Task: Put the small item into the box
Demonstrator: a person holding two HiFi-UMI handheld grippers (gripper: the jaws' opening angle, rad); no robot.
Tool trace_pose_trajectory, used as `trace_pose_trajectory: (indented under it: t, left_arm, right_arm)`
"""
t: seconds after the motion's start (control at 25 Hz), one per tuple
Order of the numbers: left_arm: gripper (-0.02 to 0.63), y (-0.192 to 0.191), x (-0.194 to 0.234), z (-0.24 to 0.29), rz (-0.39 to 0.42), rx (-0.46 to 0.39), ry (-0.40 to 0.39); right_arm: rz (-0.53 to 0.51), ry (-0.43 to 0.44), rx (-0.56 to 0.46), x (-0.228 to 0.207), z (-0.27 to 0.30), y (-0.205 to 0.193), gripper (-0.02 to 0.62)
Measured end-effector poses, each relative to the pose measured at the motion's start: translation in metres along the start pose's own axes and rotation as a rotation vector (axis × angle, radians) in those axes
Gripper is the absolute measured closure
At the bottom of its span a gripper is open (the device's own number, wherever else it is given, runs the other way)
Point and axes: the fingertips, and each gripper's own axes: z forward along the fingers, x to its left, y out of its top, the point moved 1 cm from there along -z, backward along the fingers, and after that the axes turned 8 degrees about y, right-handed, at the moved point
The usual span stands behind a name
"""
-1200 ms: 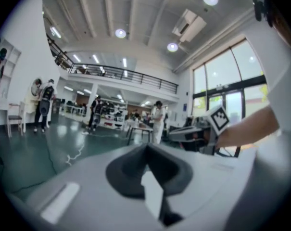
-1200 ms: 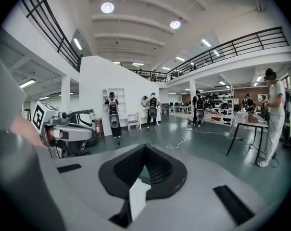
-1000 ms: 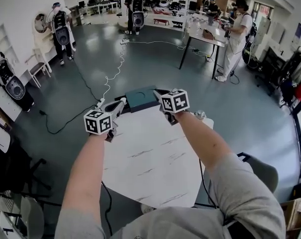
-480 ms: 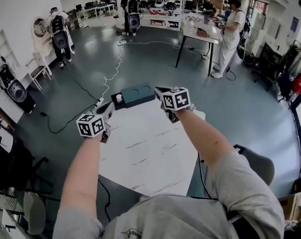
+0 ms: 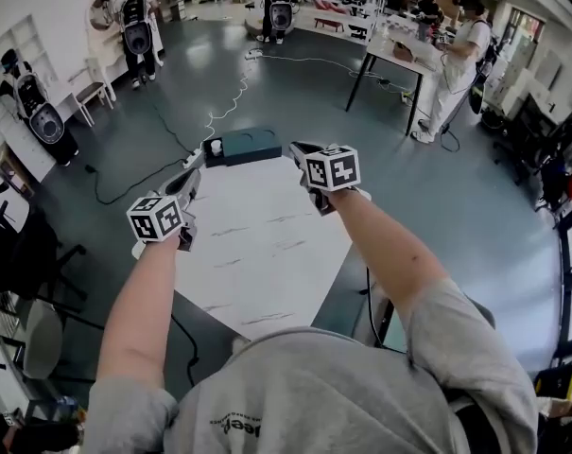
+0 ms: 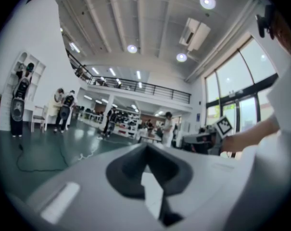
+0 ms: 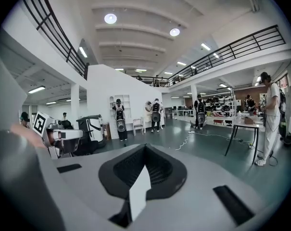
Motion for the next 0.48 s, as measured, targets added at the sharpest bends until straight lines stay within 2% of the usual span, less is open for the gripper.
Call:
trace_pose_trajectory:
  t: [0.24, 0.48]
  left_arm:
    - [0.603, 0.005, -0.062, -0.024, 0.016, -0.028, 0.008]
    - [0.603, -0.004, -0.096, -0.045, 0.027, -0.037, 0.037]
  right_arm:
    - [-0.063, 0.067, 0.000, 0.015, -0.038, -0.001, 0.590]
    - [-0.085, 0.134, 0.011, 0.023, -0.058, -0.016, 0.589]
